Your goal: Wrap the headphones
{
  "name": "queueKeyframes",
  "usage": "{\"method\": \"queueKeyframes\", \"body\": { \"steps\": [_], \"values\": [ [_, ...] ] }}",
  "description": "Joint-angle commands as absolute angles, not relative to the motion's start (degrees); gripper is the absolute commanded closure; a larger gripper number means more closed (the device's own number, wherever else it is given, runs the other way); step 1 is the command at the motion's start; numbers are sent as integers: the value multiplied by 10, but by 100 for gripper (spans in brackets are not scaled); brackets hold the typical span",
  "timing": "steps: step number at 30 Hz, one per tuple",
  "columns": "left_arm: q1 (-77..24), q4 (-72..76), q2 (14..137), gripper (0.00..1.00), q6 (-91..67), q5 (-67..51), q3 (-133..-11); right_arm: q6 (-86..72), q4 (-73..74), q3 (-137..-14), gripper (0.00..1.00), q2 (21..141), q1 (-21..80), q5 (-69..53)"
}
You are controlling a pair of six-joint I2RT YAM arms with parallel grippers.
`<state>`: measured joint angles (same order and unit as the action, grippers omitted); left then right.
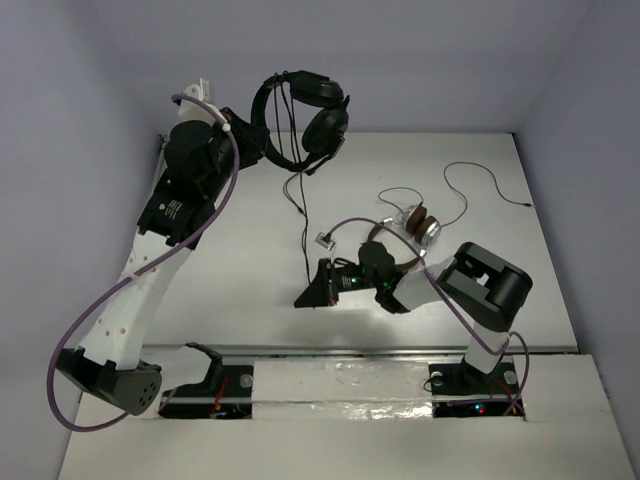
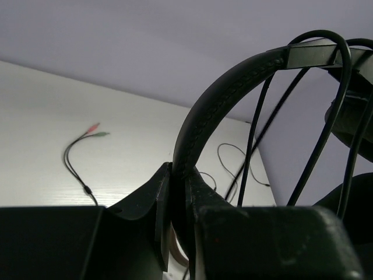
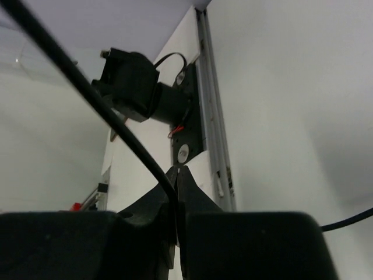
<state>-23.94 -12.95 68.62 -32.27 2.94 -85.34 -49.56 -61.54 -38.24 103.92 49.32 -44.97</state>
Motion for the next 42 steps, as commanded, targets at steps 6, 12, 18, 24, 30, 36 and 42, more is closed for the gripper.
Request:
{"method": "queueKeyframes", "body": {
  "steps": [6, 12, 18, 24, 30, 36, 42],
  "values": [
    [-231, -40, 700, 100, -360, 115, -810, -472, -582, -338, 100, 938, 554, -390],
    [-231, -76, 704, 100, -321, 219, -776, -357, -240, -413, 100, 830, 645, -267],
    [-251, -139, 678, 100, -294, 326, -706, -295, 43, -518, 100, 744, 686, -191],
    [-343, -231, 666, 100, -301, 411, -639, -222, 240, -628, 100, 704, 693, -112],
    [-411, -298, 670, 100, -272, 359, -605, -151, 357, -733, 100, 698, 693, 32],
    [-435, -320, 642, 100, -208, 231, -595, -111, 373, -765, 100, 695, 616, 77],
    [-435, -330, 648, 100, -223, 239, -589, -98, 392, -805, 100, 718, 576, -31]
  ]
}}
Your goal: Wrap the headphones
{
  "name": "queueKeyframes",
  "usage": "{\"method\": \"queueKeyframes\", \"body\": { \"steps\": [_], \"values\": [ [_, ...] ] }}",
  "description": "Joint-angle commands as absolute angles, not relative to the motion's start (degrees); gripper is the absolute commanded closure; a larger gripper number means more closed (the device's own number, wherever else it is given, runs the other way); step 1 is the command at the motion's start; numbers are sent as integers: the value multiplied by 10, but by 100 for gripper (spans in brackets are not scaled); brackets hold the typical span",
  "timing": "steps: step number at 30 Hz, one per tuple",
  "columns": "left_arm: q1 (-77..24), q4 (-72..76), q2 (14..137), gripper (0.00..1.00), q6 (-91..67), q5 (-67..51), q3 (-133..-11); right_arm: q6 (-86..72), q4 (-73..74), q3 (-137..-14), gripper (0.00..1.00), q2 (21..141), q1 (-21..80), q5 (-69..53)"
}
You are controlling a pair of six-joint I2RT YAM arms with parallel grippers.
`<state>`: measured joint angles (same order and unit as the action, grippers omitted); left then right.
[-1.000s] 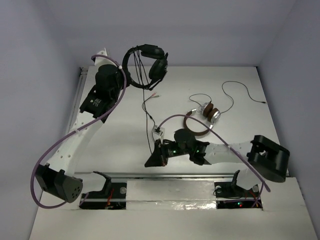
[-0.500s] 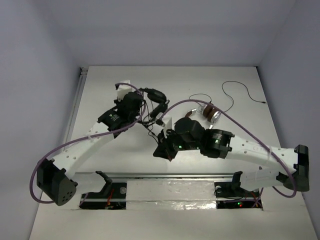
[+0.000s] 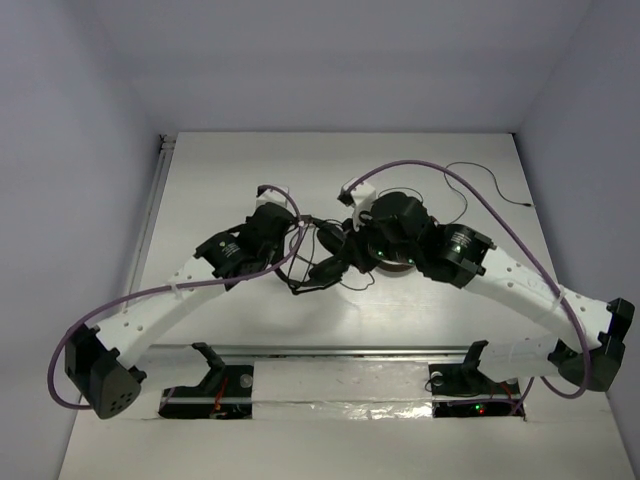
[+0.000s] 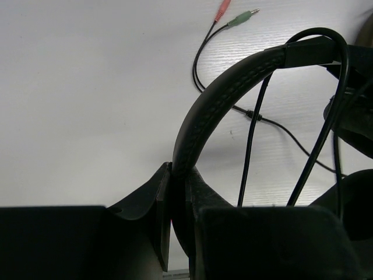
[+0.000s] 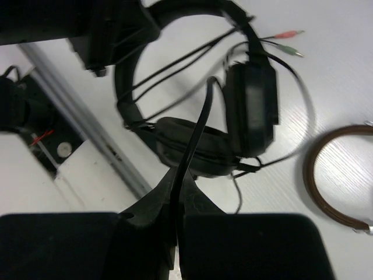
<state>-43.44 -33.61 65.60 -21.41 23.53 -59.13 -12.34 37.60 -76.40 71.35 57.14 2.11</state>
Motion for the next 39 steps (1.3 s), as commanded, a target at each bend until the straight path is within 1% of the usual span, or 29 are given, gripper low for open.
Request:
{"method": "queueKeyframes", "body": {
  "steps": [1, 5, 7, 8, 11, 15, 16, 20, 22, 24, 27, 29, 33, 39],
  "values": [
    [-422, -330, 650, 100, -238, 239, -599, -97, 389, -797, 100, 717, 576, -78],
    [-363, -271, 650, 100, -252, 188, -630, -130, 352, -726, 100, 692, 615, -109],
    [-324, -235, 654, 100, -254, 135, -647, -159, 318, -689, 100, 681, 639, -127],
    [-312, -235, 656, 100, -254, 134, -650, -166, 308, -680, 100, 681, 649, -129],
    [-287, -200, 670, 100, -261, 88, -662, -184, 275, -658, 100, 681, 686, -127],
    [-263, -143, 678, 100, -286, 9, -653, -204, 224, -626, 100, 695, 710, -139],
    [-263, -137, 682, 100, -299, 9, -654, -208, 207, -625, 100, 703, 717, -145],
    [-263, -89, 708, 100, -341, 3, -648, -214, 170, -654, 100, 765, 758, -149],
    [-263, -50, 716, 100, -362, -38, -638, -211, 150, -678, 100, 802, 779, -148],
    [-263, -16, 730, 100, -386, -66, -615, -211, 126, -691, 100, 826, 784, -154],
    [-279, 0, 737, 100, -395, -73, -603, -215, 99, -699, 100, 842, 784, -154],
    [-297, 10, 744, 100, -392, -67, -594, -214, 98, -718, 100, 857, 784, -134],
    [-337, 1, 754, 100, -374, -6, -572, -194, 134, -778, 100, 863, 784, -98],
    [-372, 4, 771, 100, -367, 28, -529, -168, 184, -838, 100, 861, 784, -44]
  ]
}}
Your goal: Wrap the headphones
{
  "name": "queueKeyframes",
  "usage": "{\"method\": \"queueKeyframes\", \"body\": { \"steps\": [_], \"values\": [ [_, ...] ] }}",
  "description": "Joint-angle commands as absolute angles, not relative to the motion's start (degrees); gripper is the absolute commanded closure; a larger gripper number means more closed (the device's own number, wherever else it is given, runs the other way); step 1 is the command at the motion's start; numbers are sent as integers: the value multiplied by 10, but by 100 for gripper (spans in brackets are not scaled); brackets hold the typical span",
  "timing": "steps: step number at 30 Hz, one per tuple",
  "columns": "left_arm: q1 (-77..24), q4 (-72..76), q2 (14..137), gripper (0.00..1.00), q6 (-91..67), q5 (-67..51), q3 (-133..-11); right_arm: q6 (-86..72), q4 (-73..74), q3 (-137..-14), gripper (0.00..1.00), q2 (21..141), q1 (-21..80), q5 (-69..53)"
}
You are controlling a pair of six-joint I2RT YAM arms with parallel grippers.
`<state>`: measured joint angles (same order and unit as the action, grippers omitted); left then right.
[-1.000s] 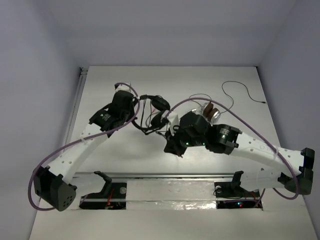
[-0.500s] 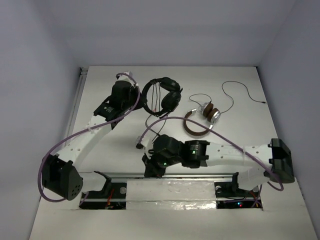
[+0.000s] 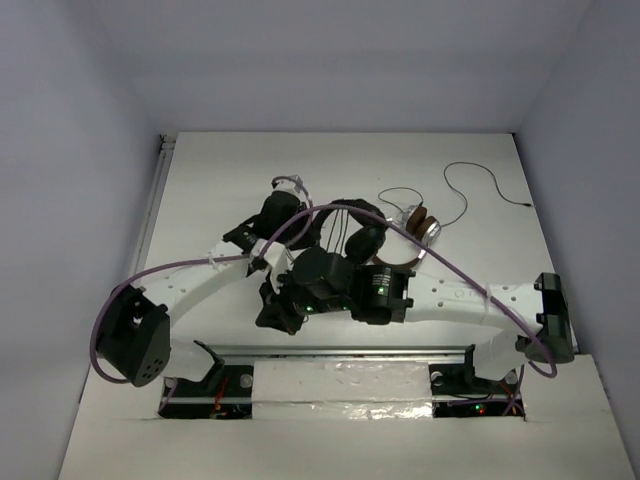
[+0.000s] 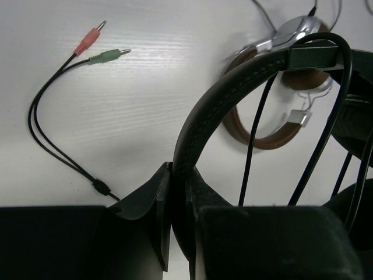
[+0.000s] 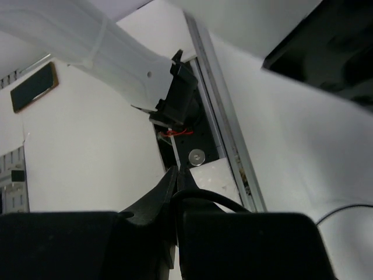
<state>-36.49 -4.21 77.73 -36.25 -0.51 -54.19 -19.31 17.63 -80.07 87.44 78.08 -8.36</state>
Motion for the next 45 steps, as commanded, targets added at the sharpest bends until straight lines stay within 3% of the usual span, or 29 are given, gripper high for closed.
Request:
{"method": "queueKeyframes", "body": {
  "steps": [1, 5, 14, 21, 29, 38, 45],
  "values": [
    [-378, 4, 769, 100, -365, 31, -525, -165, 196, -838, 100, 859, 784, -32],
    [-378, 1, 745, 100, -362, 45, -500, -166, 194, -813, 100, 820, 779, -8],
    [-284, 61, 747, 100, -416, -125, -543, -262, 33, -651, 100, 762, 796, -121],
    [-264, 93, 790, 100, -460, -204, -610, -289, -47, -611, 100, 811, 822, -138],
    [-232, 154, 817, 100, -522, -286, -605, -317, -197, -536, 100, 848, 827, -178],
    [-135, 169, 827, 100, -528, -387, -605, -340, -212, -418, 100, 788, 827, -123],
    [-124, 157, 815, 100, -525, -407, -611, -342, -191, -372, 100, 757, 827, -92]
  ]
}}
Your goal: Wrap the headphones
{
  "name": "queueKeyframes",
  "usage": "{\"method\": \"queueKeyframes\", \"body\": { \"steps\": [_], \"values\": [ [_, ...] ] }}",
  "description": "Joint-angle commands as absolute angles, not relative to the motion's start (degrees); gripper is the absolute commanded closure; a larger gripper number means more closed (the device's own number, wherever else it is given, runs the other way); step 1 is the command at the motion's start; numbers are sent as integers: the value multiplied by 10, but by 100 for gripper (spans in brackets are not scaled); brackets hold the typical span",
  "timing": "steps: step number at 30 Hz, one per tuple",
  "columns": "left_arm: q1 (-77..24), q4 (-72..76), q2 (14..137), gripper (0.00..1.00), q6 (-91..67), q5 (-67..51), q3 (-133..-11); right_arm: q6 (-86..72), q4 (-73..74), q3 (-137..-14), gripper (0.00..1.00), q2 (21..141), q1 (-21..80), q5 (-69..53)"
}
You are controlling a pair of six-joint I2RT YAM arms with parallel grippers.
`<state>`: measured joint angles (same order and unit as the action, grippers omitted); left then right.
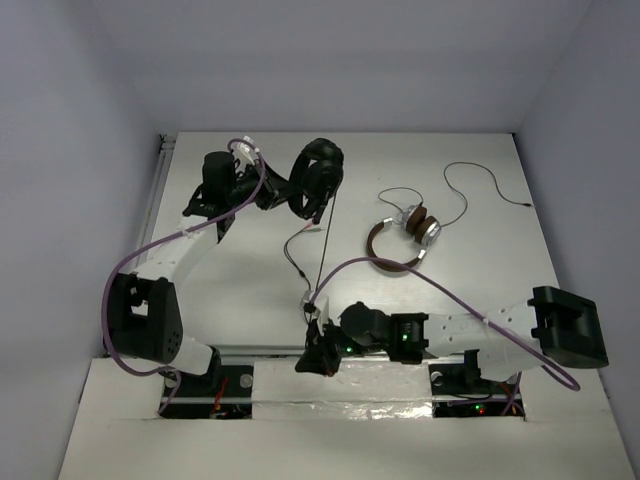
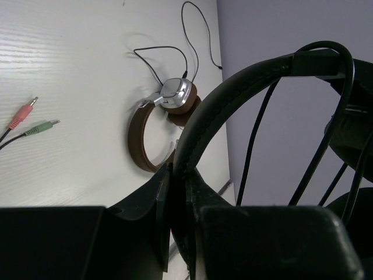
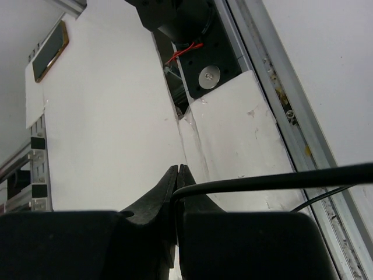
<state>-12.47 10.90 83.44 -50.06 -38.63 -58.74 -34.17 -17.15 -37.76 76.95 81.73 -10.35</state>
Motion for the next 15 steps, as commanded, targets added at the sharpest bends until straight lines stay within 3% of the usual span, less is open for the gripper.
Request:
{"method": "queueKeyframes", "body": {
  "steps": [1, 15],
  "values": [
    [-119, 157, 814, 100, -526, -412, -612, -341, -192, -373, 100, 760, 827, -93],
    [-94, 232, 773, 100, -609, -501, -563, -329, -247, -334, 100, 841, 827, -66]
  ]
}}
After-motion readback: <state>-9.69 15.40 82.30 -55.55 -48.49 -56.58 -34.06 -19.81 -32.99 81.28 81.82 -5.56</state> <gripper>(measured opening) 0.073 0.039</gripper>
